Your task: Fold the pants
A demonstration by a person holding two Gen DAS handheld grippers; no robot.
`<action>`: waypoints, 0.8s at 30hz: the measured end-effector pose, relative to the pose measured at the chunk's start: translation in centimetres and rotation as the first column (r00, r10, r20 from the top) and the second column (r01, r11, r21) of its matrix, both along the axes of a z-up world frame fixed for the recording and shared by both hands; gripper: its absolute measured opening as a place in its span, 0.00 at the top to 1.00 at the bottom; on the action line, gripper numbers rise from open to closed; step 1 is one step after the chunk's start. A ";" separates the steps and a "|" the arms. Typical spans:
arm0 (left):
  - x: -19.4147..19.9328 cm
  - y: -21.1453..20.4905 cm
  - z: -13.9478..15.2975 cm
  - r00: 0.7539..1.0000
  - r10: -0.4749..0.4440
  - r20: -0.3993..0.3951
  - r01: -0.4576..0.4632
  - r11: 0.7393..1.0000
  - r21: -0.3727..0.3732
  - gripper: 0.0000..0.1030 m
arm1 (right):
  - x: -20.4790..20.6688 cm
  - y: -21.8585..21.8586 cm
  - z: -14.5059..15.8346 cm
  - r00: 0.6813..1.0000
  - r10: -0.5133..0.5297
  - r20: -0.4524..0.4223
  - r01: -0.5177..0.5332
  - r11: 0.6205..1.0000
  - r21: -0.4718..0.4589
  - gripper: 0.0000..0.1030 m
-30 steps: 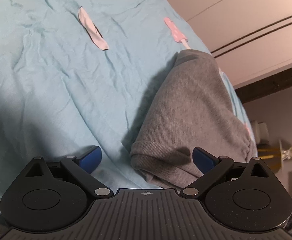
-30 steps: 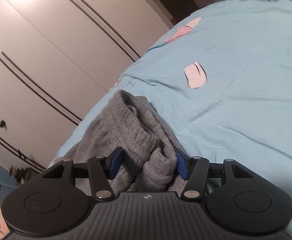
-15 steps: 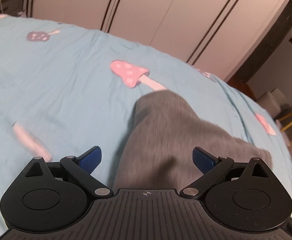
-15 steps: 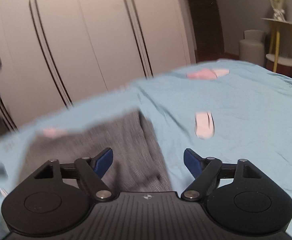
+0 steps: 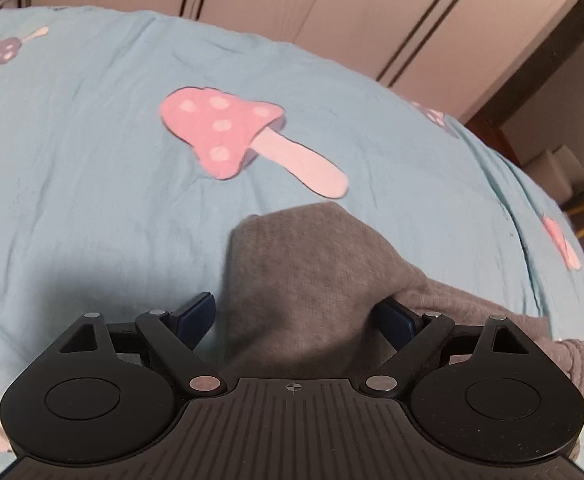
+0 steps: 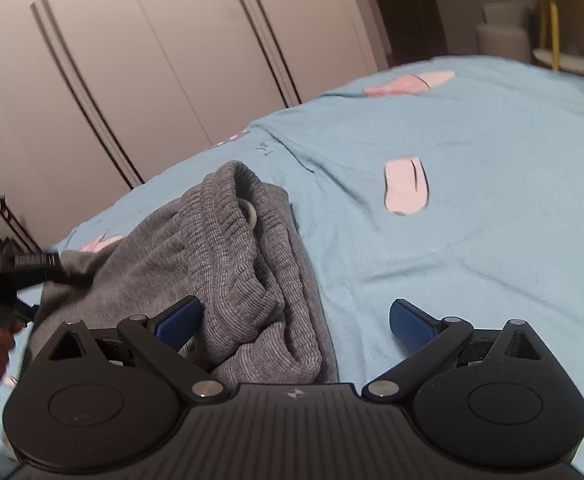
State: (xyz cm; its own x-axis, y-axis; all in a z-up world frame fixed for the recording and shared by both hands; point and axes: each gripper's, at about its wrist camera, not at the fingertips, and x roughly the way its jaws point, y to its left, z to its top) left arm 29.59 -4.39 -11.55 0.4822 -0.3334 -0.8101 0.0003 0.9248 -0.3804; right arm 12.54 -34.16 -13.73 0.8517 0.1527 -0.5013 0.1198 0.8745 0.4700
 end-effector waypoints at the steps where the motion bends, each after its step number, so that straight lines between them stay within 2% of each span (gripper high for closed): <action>1: -0.3 0.2 0.2 1.000 0.002 0.015 -0.003 1.000 0.015 0.08 | 0.0 0.1 0.0 1.000 0.004 0.004 -0.004 1.000 -0.010 0.03; 4: -1.7 0.9 1.5 0.997 0.020 0.075 -0.026 0.996 0.089 0.05 | 0.0 -0.1 -0.1 1.000 0.012 0.001 -0.012 1.000 0.007 0.03; 7: -4.2 2.3 2.4 0.996 0.062 0.068 -0.067 0.995 0.074 0.06 | 0.1 -0.4 -0.1 1.000 0.014 -0.012 -0.013 0.999 0.029 0.03; 8: -5.3 2.4 2.6 0.998 0.039 0.057 -0.042 0.997 0.061 0.06 | 0.0 -0.3 0.0 1.000 0.012 -0.013 -0.012 1.000 0.027 0.03; 10: -8.2 1.8 2.7 0.996 -0.079 0.037 0.076 0.995 0.064 0.06 | 0.2 -0.2 0.1 1.000 0.010 -0.013 -0.010 1.000 0.009 0.03; 13: -12.2 0.6 2.4 0.977 -0.208 0.044 0.200 0.969 0.145 0.03 | 0.1 0.1 0.3 1.000 0.011 -0.015 -0.012 1.000 -0.012 0.03; 14: -13.1 0.4 1.9 0.973 -0.229 0.022 0.222 0.958 0.179 0.03 | 0.1 0.2 0.3 1.000 0.021 -0.022 -0.021 1.000 -0.015 0.03; 15: -13.6 0.6 1.6 0.973 -0.229 0.008 0.224 0.958 0.181 0.02 | 0.1 0.4 0.2 0.999 0.034 -0.038 -0.035 0.999 -0.021 0.03; 17: -14.1 1.8 0.9 0.980 -0.198 -0.020 0.199 0.972 0.128 0.02 | -0.2 0.9 0.4 0.997 0.045 -0.058 -0.048 0.998 -0.048 0.03; 19: -14.2 2.9 0.9 0.986 -0.165 -0.039 0.167 0.982 0.089 0.02 | -0.5 1.9 0.5 0.991 0.079 -0.111 -0.093 0.988 -0.125 0.03; 21: -14.0 3.2 1.0 0.986 -0.164 -0.028 0.166 0.978 0.125 0.02 | -1.2 2.7 0.7 0.988 0.090 -0.128 -0.112 0.978 -0.176 0.03; 24: -14.9 3.5 1.7 0.986 -0.165 -0.009 0.165 0.976 0.140 0.02 | -1.5 3.0 0.8 0.981 0.099 -0.165 -0.131 0.972 -0.197 0.03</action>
